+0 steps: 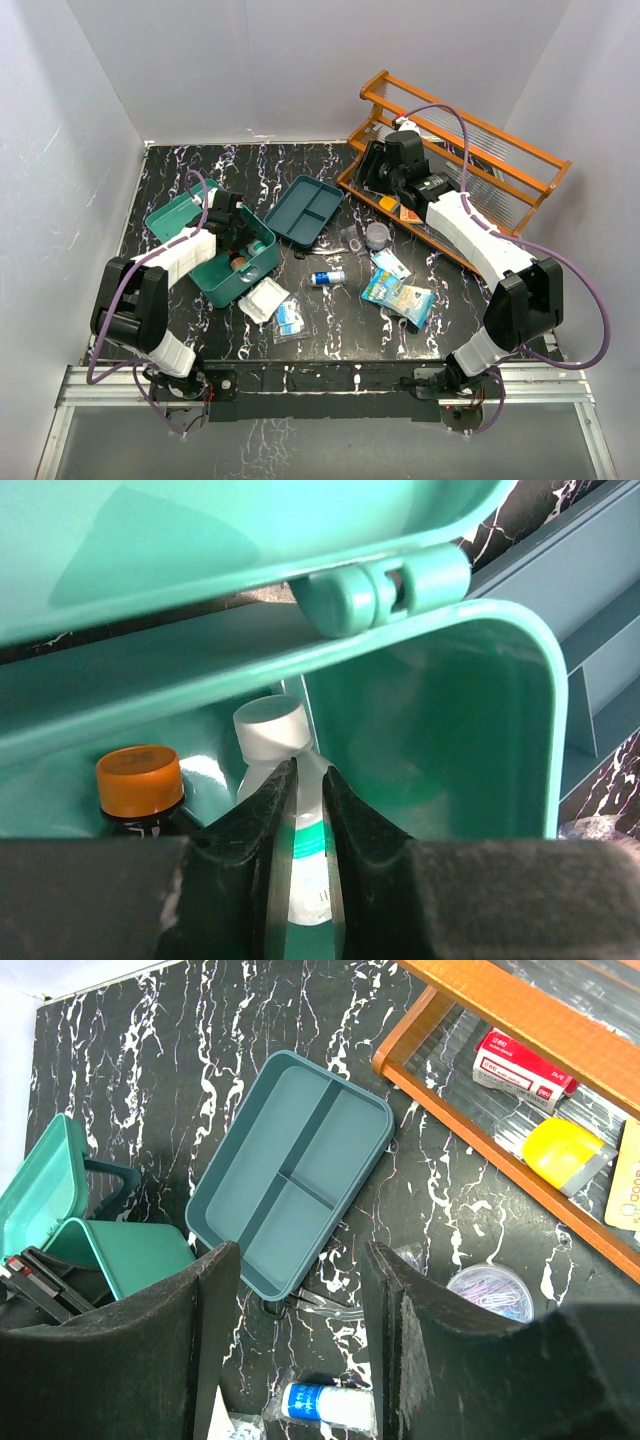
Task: Organize the medicine kit
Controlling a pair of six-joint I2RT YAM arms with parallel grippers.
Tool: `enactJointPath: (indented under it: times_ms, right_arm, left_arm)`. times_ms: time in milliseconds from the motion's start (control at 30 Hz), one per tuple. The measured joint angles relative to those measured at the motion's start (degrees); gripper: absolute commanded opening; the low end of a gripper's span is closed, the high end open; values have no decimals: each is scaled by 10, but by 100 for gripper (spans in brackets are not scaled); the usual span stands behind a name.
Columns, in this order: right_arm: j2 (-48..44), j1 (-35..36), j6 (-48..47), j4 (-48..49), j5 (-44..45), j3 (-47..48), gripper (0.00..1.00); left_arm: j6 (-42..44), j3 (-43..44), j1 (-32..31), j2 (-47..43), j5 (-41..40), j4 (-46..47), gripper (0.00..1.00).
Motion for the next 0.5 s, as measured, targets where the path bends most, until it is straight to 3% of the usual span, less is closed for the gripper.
enactJointPath:
  times_ms: [167,400,500]
  right_arm:
    - [0,3,1,0,2,0,50]
    - [0,11,4,-2,13,0,51]
    - [-4,15,4,-10,23,-6,53]
  left_arm:
    - [18,18,0,-7,-18,-34,30]
    - [84,111,0,-59,-74,-91,48]
    - [130,150,0,-94,-85,-110,63]
